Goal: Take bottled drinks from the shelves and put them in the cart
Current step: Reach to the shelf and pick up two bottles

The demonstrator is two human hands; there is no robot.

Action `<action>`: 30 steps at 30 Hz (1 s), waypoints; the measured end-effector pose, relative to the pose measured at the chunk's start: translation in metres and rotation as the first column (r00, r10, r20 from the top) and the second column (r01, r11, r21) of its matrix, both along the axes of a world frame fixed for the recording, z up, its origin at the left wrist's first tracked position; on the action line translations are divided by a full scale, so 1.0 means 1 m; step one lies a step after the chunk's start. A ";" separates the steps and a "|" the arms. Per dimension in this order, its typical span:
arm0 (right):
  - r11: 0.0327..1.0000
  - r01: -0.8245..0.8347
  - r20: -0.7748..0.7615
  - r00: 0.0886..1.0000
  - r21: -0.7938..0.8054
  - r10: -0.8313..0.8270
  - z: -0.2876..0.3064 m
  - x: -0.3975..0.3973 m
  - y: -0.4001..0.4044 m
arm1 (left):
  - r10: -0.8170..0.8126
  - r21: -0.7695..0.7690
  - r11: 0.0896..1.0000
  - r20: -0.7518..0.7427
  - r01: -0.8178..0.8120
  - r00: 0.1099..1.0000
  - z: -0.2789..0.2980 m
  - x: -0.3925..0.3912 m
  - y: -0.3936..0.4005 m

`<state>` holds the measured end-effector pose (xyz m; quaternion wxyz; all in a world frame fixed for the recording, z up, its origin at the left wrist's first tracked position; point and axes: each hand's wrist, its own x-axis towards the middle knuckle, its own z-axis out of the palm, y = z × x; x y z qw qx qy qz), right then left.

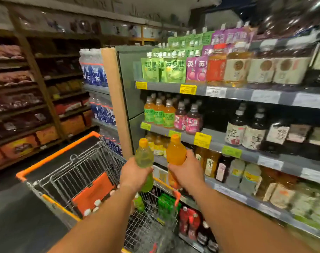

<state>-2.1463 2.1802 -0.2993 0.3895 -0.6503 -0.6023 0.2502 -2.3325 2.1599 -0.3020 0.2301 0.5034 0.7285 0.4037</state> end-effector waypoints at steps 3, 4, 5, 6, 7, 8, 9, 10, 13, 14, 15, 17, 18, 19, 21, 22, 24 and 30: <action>0.995 0.102 -0.020 0.995 0.017 -0.101 0.005 0.058 -0.056 | -0.085 0.002 0.996 -0.029 0.085 0.996 0.006 0.053 -0.036; 0.991 0.132 -0.019 0.991 0.014 -0.132 0.005 0.077 -0.076 | -0.120 -0.002 0.993 -0.033 0.120 0.992 0.006 0.072 -0.048; 0.986 0.164 -0.017 0.986 0.009 -0.164 0.005 0.094 -0.097 | -0.158 -0.010 0.987 -0.030 0.158 0.987 0.006 0.091 -0.061; 0.981 0.194 -0.011 0.981 0.012 -0.194 0.005 0.111 -0.116 | -0.196 -0.015 0.980 -0.025 0.196 0.980 0.007 0.111 -0.073; 0.975 0.220 0.000 0.976 0.020 -0.220 0.006 0.127 -0.135 | -0.229 -0.017 0.973 -0.020 0.229 0.973 0.007 0.130 -0.085; 0.969 0.244 0.008 0.970 0.029 -0.244 0.007 0.143 -0.152 | -0.260 -0.015 0.966 -0.011 0.260 0.966 0.008 0.149 -0.097; 0.962 0.270 0.013 0.963 0.037 -0.271 0.008 0.159 -0.169 | -0.297 -0.011 0.955 0.001 0.297 0.955 0.008 0.168 -0.107; 0.953 0.300 0.019 0.953 0.048 -0.301 0.009 0.174 -0.186 | -0.346 -0.007 0.938 0.006 0.346 0.938 0.008 0.187 -0.116; 0.906 0.418 0.036 0.906 0.069 -0.421 0.014 0.218 -0.235 | -0.479 -0.001 0.878 0.016 0.479 0.878 0.009 0.242 -0.143; 0.883 0.465 0.032 0.883 0.066 -0.467 0.017 0.231 -0.251 | -0.518 -0.003 0.855 0.023 0.518 0.855 0.010 0.259 -0.151; 0.857 0.513 0.024 0.857 0.059 -0.515 0.020 0.244 -0.267 | -0.558 -0.007 0.829 0.024 0.559 0.829 0.012 0.275 -0.160; 0.794 0.606 0.001 0.795 0.053 -0.607 0.024 0.266 -0.299 | -0.637 -0.006 0.771 0.025 0.637 0.770 0.014 0.301 -0.178; 0.757 0.652 -0.010 0.758 0.044 -0.652 0.026 0.276 -0.315 | -0.673 -0.004 0.739 0.042 0.674 0.738 0.015 0.313 -0.187; 0.722 0.691 -0.007 0.723 0.031 -0.691 0.027 0.284 -0.331 | -0.702 -0.006 0.711 0.067 0.704 0.709 0.015 0.323 -0.195; 0.663 0.748 0.003 0.663 0.023 -0.748 0.028 0.296 -0.363 | -0.743 -0.012 0.665 0.092 0.747 0.663 0.017 0.342 -0.212; 0.640 0.768 -0.004 0.640 0.026 -0.768 0.027 0.302 -0.378 | -0.761 -0.014 0.644 0.087 0.765 0.643 0.018 0.350 -0.220; 0.606 0.795 -0.002 0.606 0.027 -0.795 0.025 0.311 -0.408 | -0.794 -0.010 0.605 0.065 0.796 0.604 0.019 0.367 -0.237; 0.503 0.864 0.045 0.503 0.004 -0.863 0.021 0.342 -0.483 | -0.876 -0.036 0.479 0.035 0.877 0.480 0.018 0.420 -0.299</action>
